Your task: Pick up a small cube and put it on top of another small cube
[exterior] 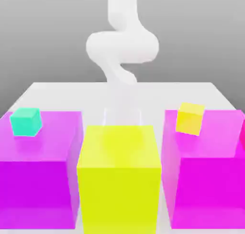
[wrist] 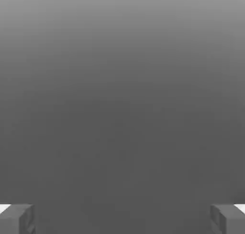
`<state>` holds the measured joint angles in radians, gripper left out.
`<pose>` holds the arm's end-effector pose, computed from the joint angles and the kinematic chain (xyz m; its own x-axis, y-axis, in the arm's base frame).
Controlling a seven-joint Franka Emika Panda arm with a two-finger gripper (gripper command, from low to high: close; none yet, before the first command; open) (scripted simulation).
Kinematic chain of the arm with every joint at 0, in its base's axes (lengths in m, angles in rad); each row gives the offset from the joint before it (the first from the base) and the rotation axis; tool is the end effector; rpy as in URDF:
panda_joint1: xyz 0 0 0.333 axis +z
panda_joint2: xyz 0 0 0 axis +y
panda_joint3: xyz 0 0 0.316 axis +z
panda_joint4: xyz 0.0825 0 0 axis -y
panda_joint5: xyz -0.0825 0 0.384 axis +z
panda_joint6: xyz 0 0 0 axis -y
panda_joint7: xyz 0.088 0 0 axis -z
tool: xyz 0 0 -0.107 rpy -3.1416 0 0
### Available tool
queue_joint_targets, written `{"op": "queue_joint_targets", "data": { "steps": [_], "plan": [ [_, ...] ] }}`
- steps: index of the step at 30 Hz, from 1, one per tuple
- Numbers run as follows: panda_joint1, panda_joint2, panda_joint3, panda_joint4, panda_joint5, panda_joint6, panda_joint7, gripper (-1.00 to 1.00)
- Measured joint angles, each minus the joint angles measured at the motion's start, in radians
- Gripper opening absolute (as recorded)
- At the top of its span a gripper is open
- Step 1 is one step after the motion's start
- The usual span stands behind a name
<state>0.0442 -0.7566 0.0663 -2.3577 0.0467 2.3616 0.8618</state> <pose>0.3642 0.0499 0.6726 0.5392 -0.7135 0.4474 -0.4891 -0.6978 -0.5234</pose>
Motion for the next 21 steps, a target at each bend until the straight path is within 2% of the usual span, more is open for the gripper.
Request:
{"op": "queue_joint_targets", "data": {
  "steps": [16, 21],
  "plan": [
    [0.405, 0.302, 0.486, -0.463, 0.386, 0.526, 0.443, 0.0],
    [0.407, 0.421, 0.612, -0.556, 0.431, 0.596, 0.597, 0.0]
  ]
}}
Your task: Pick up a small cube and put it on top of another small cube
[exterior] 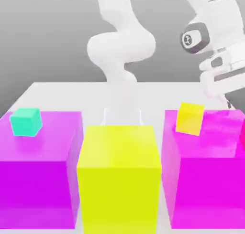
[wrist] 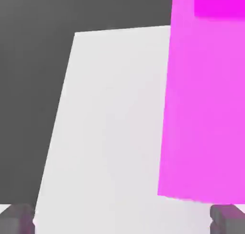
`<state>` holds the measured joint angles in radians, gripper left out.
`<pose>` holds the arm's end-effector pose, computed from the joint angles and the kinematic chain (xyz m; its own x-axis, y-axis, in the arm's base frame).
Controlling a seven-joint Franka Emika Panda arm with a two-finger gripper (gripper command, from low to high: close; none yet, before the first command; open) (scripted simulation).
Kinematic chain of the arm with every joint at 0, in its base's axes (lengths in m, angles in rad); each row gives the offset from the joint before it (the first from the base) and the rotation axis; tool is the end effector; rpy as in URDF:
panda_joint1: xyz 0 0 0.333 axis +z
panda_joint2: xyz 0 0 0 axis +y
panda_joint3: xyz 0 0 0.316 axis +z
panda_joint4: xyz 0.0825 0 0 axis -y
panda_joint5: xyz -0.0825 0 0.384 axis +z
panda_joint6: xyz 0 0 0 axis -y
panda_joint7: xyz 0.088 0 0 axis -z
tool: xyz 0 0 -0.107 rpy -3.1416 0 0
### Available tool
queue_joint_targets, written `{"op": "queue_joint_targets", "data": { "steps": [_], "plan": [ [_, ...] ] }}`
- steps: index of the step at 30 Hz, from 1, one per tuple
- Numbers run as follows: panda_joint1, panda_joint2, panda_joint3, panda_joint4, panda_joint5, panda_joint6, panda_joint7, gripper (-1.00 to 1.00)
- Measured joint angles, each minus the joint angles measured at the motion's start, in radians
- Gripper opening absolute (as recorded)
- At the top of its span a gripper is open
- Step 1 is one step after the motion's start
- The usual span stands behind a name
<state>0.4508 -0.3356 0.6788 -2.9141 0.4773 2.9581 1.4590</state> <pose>0.1995 0.3035 0.2890 0.7103 -0.7039 0.0093 -0.6594 -0.6699 -0.3413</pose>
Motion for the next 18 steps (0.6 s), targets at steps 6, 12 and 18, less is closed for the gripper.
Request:
{"op": "queue_joint_targets", "data": {
  "steps": [6, 12, 18],
  "plan": [
    [-0.176, 0.146, 0.079, -0.008, -0.106, -0.063, 0.18, 0.0],
    [-0.319, 0.29, 0.101, -0.005, -0.357, -0.065, 0.415, 0.0],
    [-0.269, 0.424, -0.058, 0.027, -0.77, 0.006, 0.713, 0.0]
  ]
}}
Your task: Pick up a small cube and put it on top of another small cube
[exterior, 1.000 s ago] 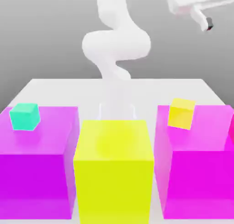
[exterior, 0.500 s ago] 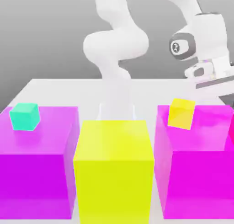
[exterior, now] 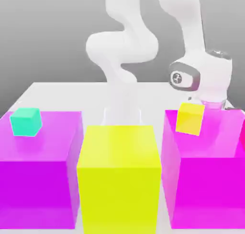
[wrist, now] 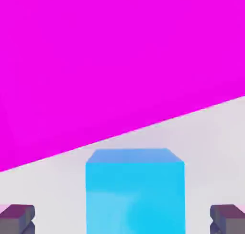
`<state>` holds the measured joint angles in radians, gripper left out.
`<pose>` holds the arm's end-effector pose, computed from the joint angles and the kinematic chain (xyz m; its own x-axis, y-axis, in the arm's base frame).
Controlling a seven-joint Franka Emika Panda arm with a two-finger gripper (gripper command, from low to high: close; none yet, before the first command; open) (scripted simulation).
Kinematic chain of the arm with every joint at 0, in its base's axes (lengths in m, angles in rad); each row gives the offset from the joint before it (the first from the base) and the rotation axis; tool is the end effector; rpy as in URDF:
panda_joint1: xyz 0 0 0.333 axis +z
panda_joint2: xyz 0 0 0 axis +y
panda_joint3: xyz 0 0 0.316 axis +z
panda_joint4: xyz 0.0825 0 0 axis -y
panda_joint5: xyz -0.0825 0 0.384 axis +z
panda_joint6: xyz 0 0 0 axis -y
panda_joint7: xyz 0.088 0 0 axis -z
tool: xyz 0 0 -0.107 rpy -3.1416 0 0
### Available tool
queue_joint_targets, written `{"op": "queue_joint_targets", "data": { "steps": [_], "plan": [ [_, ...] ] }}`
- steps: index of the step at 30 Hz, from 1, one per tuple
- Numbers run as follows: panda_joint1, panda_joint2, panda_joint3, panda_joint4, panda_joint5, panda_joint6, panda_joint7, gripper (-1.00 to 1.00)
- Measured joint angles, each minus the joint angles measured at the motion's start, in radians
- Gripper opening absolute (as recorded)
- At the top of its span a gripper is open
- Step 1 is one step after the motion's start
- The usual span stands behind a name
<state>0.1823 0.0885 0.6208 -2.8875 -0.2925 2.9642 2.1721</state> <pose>0.2176 0.2645 0.1736 0.4684 -0.8835 -0.0042 -0.8835 -0.4684 -0.0113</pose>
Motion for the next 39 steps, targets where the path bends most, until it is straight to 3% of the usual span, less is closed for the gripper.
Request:
{"op": "queue_joint_targets", "data": {
  "steps": [8, 9, 15, 20, 26, 29, 32, 34, 39],
  "plan": [
    [0.287, 0.152, -0.384, 0.049, -0.401, 0.093, 0.295, 0.0],
    [0.318, 0.166, -0.422, 0.053, -0.429, 0.104, 0.317, -1.0],
    [0.333, 0.173, -0.441, 0.055, -0.443, 0.112, 0.327, -1.0],
    [0.213, 0.107, -0.282, 0.034, -0.29, 0.066, 0.213, -1.0],
    [0.074, -0.013, -0.054, -0.004, 0.064, 0.0, -0.045, -1.0],
    [0.105, -0.077, -0.023, -0.02, 0.255, -0.037, -0.183, -1.0],
    [0.148, -0.134, -0.036, -0.035, 0.385, -0.076, -0.278, -1.0],
    [0.174, -0.165, -0.04, -0.027, 0.421, -0.113, -0.333, -1.0],
    [0.213, -0.245, -0.027, 0.099, 0.375, -0.31, -0.431, -1.0]
  ]
}}
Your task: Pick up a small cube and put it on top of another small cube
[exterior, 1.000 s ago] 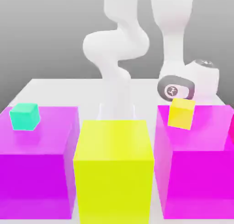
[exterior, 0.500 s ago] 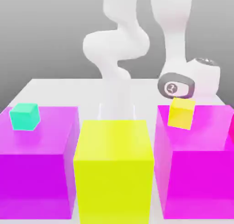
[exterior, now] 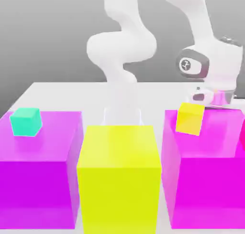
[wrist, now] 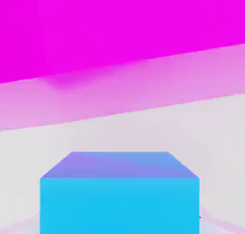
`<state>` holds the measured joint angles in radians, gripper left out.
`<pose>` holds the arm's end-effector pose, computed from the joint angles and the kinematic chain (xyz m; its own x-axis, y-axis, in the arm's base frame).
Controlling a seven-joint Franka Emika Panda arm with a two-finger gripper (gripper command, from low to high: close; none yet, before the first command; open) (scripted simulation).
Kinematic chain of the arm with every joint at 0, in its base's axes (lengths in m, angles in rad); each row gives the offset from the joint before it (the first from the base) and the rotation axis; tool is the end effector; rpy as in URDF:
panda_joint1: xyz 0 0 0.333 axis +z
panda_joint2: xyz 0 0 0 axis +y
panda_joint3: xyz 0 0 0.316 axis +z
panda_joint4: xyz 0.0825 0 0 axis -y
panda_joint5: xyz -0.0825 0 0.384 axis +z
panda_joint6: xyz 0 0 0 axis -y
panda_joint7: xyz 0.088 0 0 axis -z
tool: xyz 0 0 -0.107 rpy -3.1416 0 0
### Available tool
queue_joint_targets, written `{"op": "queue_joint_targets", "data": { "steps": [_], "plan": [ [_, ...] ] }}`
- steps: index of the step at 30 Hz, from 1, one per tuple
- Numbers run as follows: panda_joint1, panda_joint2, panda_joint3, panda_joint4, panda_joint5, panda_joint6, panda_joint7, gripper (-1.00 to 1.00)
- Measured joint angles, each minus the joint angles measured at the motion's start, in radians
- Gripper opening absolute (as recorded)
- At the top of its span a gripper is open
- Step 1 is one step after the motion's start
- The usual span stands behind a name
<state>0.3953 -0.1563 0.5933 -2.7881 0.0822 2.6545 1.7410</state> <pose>0.2187 0.3108 0.2485 0.6733 -0.7378 0.0478 -0.7383 -0.6744 -0.0095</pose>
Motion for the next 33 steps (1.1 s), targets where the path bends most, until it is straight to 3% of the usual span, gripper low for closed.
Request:
{"op": "queue_joint_targets", "data": {
  "steps": [7, 11, 31, 33],
  "plan": [
    [0.042, -0.101, 0.033, 0.201, -0.083, -0.304, -0.114, -1.0],
    [-0.009, -0.165, 0.009, 0.277, -0.077, -0.446, -0.006, -1.0],
    [-0.389, -0.359, -0.205, 0.344, 0.11, -0.699, 0.79, -1.0],
    [-0.401, -0.35, -0.204, 0.313, 0.118, -0.659, 0.818, -1.0]
  ]
}}
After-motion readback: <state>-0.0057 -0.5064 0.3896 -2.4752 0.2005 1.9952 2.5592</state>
